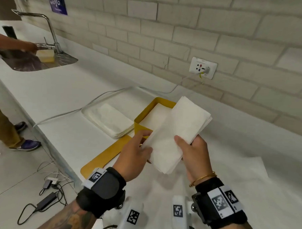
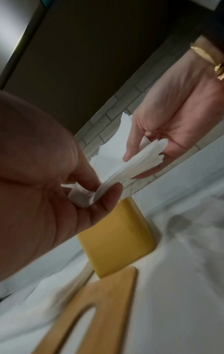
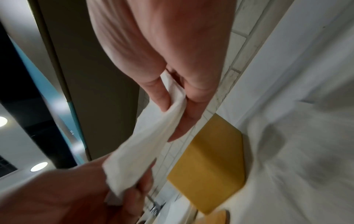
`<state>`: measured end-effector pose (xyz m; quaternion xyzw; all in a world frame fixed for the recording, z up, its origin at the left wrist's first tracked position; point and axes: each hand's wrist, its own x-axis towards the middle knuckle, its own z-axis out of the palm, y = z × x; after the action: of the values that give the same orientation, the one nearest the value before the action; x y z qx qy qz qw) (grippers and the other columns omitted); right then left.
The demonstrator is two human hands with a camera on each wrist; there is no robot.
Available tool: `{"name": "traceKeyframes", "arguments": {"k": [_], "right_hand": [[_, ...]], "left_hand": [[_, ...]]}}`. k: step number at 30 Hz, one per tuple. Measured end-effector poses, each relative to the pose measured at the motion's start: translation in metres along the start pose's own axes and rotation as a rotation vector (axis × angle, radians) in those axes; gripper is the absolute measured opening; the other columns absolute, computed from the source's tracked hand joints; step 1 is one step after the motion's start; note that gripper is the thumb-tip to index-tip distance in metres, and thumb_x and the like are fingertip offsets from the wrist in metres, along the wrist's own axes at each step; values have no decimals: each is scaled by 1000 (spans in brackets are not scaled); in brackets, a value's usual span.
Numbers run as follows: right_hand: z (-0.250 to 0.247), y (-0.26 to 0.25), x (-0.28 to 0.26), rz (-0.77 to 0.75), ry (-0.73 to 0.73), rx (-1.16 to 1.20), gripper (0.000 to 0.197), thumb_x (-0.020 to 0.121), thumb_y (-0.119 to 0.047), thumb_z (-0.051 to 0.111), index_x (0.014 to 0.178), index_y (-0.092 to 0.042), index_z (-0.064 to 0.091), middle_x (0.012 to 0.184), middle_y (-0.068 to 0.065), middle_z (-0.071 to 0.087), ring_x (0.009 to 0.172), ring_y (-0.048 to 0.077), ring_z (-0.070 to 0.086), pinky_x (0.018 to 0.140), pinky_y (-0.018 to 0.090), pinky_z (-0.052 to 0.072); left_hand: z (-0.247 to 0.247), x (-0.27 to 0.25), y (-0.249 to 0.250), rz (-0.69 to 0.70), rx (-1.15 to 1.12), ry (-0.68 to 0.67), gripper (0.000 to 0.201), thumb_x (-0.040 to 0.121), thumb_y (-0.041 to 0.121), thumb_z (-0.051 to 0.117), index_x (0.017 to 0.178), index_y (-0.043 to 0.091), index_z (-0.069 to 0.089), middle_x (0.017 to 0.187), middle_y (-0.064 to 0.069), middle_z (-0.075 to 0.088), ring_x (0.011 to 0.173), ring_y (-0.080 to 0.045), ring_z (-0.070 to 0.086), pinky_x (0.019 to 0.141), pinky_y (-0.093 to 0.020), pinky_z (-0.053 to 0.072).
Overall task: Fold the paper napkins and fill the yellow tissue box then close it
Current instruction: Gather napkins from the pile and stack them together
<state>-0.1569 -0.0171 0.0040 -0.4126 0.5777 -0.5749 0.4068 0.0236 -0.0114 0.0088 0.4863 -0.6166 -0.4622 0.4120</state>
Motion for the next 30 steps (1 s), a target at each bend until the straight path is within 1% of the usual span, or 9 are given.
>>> {"name": "traceKeyframes", "arguments": {"k": [7, 10, 13, 17, 20, 22, 24, 27, 30], "right_hand": [[26, -33, 90, -74, 168, -161, 13, 79, -30, 69, 86, -20, 73, 95, 1, 78, 95, 25, 73, 90, 56, 58], [33, -38, 126, -71, 220, -270, 3, 86, -21, 71, 84, -19, 71, 91, 1, 76, 94, 26, 73, 88, 51, 59], [41, -38, 151, -78, 214, -365, 16, 90, -9, 70, 94, -24, 66, 95, -5, 73, 97, 22, 71, 90, 40, 58], [56, -25, 171, -5, 175, -593, 26, 92, -16, 69, 116, -15, 60, 110, 2, 68, 97, 21, 66, 85, 32, 54], [66, -12, 181, 87, 105, -917, 41, 94, -30, 65, 130, -16, 51, 124, 9, 63, 115, 32, 59, 102, 42, 45], [71, -9, 183, 130, 87, -1117, 42, 97, -34, 60, 133, -18, 45, 129, 12, 58, 122, 34, 52, 100, 38, 34], [76, -9, 181, 136, 85, -1173, 42, 99, -34, 57, 135, -19, 43, 131, 12, 54, 126, 33, 47, 94, 38, 28], [81, -8, 181, 104, 66, -1238, 42, 99, -32, 57, 136, -19, 43, 134, 8, 53, 131, 27, 41, 102, 41, 26], [84, -4, 186, 129, 47, -1252, 46, 97, -34, 59, 138, -22, 40, 138, 5, 53, 135, 24, 39, 109, 47, 23]], "left_hand": [[-56, 85, 2, 72, 52, -33, 48, 94, 9, 68, 130, 38, 54, 93, -3, 72, 79, -16, 73, 77, -28, 61], [-63, 115, -7, 135, 109, -78, 28, 96, 10, 66, 112, 32, 70, 81, 2, 74, 74, -9, 71, 74, -14, 53], [-66, 139, -18, 219, 323, -114, 15, 98, 21, 66, 100, 30, 77, 88, 15, 73, 82, 2, 63, 72, -5, 44], [-70, 156, -26, 348, 716, -223, 38, 98, 39, 41, 104, 29, 77, 100, 10, 76, 91, -13, 62, 85, -35, 50], [-70, 161, -23, 395, 961, -299, 62, 89, 42, 16, 103, 31, 76, 100, 11, 75, 93, -17, 58, 85, -38, 44], [-67, 161, -22, 425, 1127, -373, 71, 83, 42, 6, 98, 28, 74, 91, 9, 73, 90, -18, 52, 80, -37, 36], [-65, 162, -16, 446, 1198, -397, 57, 87, 39, 16, 85, 24, 71, 78, 6, 66, 81, -20, 48, 74, -37, 30], [-64, 165, -7, 445, 1277, -428, 32, 86, 32, 46, 57, 21, 55, 52, 4, 42, 62, -18, 38, 66, -35, 23], [-62, 160, 5, 405, 1319, -457, 37, 95, 31, 48, 61, 19, 48, 55, 3, 34, 65, -18, 36, 70, -36, 25]]}}
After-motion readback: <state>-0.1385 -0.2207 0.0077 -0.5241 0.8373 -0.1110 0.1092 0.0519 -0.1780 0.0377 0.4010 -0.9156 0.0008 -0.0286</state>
